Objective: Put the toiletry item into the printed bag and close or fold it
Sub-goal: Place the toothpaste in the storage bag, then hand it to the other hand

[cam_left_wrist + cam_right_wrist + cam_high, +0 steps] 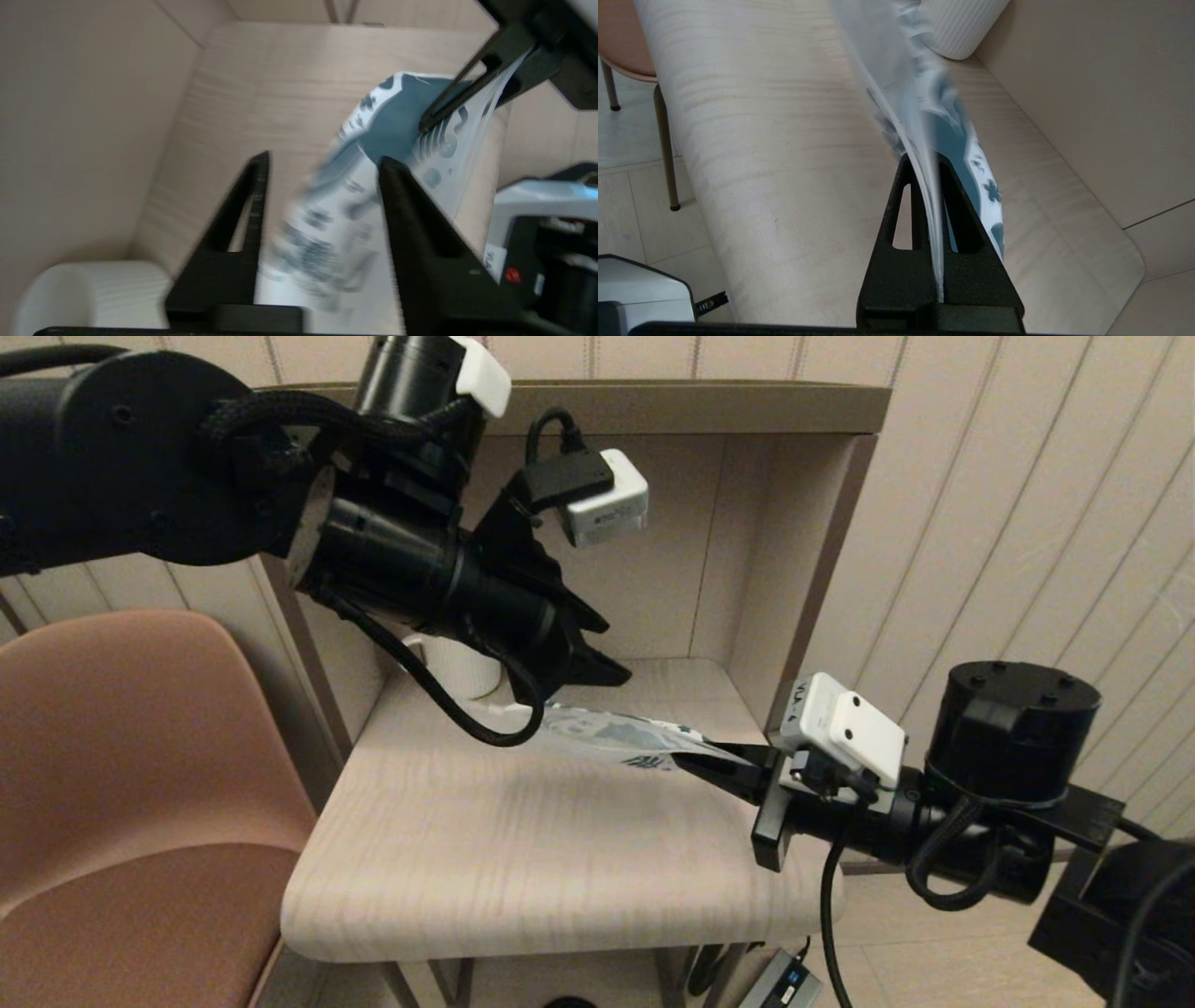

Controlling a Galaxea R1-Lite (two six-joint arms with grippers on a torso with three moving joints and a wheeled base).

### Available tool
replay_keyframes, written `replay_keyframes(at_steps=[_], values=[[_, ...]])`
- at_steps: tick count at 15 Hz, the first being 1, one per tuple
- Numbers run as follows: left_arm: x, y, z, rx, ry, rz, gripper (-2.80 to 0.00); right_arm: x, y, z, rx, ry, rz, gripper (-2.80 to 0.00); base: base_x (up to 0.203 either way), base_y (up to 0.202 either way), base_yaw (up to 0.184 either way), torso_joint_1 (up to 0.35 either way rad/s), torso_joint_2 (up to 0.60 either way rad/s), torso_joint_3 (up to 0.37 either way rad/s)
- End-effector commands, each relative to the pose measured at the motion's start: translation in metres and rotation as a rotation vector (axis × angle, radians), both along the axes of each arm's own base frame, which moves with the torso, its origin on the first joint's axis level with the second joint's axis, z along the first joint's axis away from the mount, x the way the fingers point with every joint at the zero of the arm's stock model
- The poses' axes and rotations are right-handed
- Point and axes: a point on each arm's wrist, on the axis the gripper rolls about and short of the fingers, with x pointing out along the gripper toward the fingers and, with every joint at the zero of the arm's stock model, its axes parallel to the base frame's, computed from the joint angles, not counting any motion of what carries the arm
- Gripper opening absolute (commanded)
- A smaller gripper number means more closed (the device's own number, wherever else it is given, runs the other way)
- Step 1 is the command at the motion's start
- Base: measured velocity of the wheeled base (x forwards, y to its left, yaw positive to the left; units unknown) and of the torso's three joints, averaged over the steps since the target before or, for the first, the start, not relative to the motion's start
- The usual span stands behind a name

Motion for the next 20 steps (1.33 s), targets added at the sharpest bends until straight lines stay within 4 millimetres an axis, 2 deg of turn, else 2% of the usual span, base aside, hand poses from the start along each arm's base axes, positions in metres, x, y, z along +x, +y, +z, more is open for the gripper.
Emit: replay_keyframes(at_steps=[1, 5, 7, 10, 12, 15, 17, 20], values=[[-0.007, 0.019, 0.018, -0.038, -0.030, 0.031, -2.80, 0.002, 0.001, -0.003, -0.005, 0.002, 0.001, -2.80, 0.000, 0.000, 0.000, 0.000, 0.00, 0.000], [-0.014, 0.048, 0.032, -0.181, 0.121, 0.129, -2.80, 0.007, 0.003, -0.002, -0.010, 0.046, -0.002, -2.80, 0.000, 0.000, 0.000, 0.000, 0.00, 0.000], [-0.019, 0.062, 0.024, -0.230, 0.239, 0.151, -2.80, 0.008, 0.002, 0.005, -0.013, 0.105, -0.011, -2.80, 0.000, 0.000, 0.000, 0.000, 0.00, 0.000], [-0.021, 0.083, -0.006, -0.247, 0.342, 0.167, -2.80, 0.005, -0.003, 0.028, 0.054, 0.257, -0.032, -2.80, 0.000, 0.000, 0.000, 0.000, 0.00, 0.000], [-0.014, 0.092, -0.025, -0.317, 0.301, 0.142, -2.80, 0.008, -0.001, 0.042, 0.123, 0.330, -0.043, -2.80, 0.000, 0.000, 0.000, 0.000, 0.00, 0.000], [-0.006, 0.097, -0.042, -0.461, 0.234, 0.131, -2.80, 0.015, 0.003, 0.055, 0.224, 0.422, -0.053, -2.80, 0.000, 0.000, 0.000, 0.000, 0.00, 0.000], [-0.002, 0.105, -0.048, -0.501, 0.213, 0.129, -2.80, 0.015, 0.003, 0.057, 0.236, 0.425, -0.051, -2.80, 0.000, 0.000, 0.000, 0.000, 0.00, 0.000], [0.018, 0.105, -0.050, -0.512, 0.198, 0.123, -2.80, 0.015, 0.003, 0.057, 0.238, 0.432, -0.050, -2.80, 0.000, 0.000, 0.000, 0.000, 0.00, 0.000]])
